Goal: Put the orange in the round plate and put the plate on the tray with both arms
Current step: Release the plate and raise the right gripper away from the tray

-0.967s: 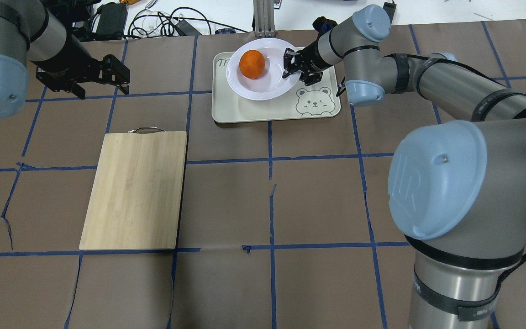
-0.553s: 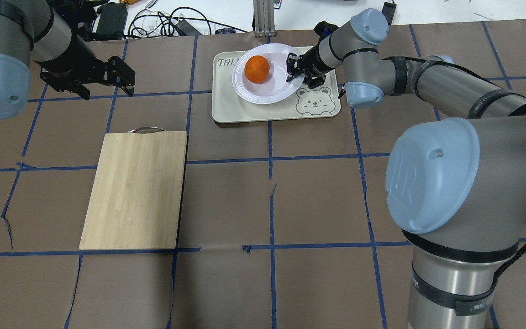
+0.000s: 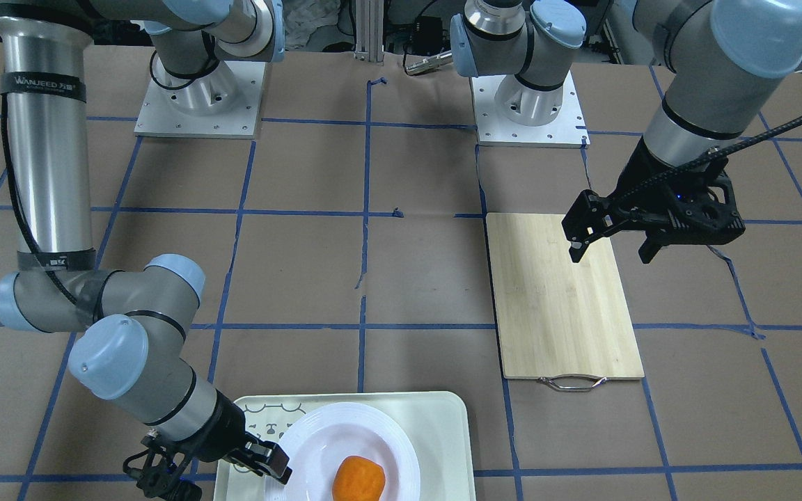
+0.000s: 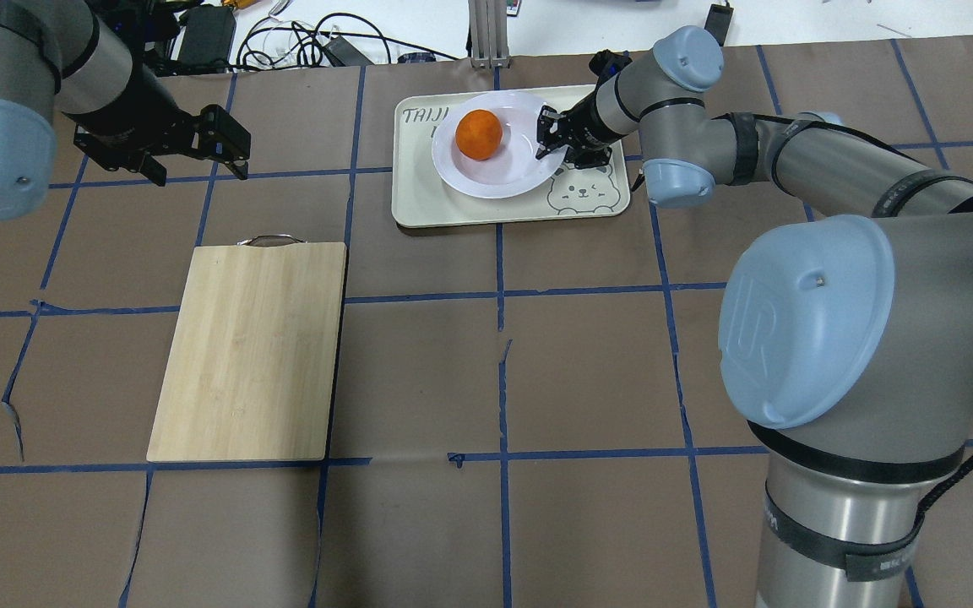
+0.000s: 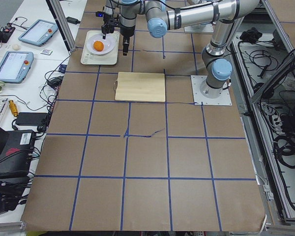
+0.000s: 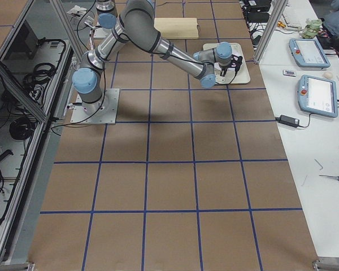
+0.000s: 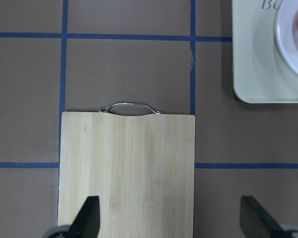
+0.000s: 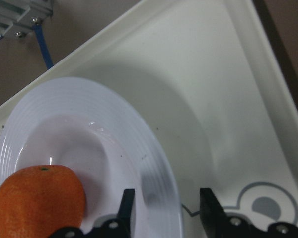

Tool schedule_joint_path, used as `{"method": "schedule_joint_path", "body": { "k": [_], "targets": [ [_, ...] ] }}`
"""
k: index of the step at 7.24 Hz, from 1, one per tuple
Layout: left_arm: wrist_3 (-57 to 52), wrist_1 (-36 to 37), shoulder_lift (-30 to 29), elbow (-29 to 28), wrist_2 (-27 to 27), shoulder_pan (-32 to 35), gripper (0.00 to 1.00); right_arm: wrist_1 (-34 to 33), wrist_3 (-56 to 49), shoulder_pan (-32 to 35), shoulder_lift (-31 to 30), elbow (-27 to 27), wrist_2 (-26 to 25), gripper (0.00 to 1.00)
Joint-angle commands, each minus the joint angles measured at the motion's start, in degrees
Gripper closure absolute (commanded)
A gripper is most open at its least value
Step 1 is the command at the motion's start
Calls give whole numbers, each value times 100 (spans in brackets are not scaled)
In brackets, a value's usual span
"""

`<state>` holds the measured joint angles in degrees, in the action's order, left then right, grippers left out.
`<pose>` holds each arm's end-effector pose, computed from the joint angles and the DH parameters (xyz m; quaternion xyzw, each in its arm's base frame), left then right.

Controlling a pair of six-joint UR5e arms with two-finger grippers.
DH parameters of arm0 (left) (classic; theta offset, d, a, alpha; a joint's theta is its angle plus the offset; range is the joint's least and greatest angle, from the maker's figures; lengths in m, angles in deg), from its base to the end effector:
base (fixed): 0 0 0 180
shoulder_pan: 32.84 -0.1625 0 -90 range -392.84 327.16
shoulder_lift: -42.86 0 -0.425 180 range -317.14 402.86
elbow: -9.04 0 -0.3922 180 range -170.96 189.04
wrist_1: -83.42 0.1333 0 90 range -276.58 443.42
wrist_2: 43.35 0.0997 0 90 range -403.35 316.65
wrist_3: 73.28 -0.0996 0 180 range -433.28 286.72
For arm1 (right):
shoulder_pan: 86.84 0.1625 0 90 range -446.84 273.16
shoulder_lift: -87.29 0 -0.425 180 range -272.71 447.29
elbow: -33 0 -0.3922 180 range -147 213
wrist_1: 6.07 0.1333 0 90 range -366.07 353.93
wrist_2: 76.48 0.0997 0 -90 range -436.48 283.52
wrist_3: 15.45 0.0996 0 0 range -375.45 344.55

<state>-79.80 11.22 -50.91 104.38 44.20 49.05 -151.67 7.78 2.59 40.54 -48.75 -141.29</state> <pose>-0.0616 -0.5429 0.4412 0.0122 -0.9968 0.0778 0.0115 0.1683 -0.7392 0.1978 0.1598 0.9476 -0.1289 0.2446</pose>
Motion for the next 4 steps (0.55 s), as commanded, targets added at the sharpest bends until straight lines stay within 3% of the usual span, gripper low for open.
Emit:
{"method": "schedule_joint_path", "body": {
  "k": [1,2,4],
  "targets": [
    [-68,-5,-1,1,8,2,0,137,-983,-75,-595,-42,-694,0],
    [-129,-5,-10,1,8,2,0,764,-1484,-23,-946,-42,-1196,0],
    [-130,-5,-2,1,-1,2,0,2440,-2033,13,-2051,-42,-1533,0]
  ]
}}
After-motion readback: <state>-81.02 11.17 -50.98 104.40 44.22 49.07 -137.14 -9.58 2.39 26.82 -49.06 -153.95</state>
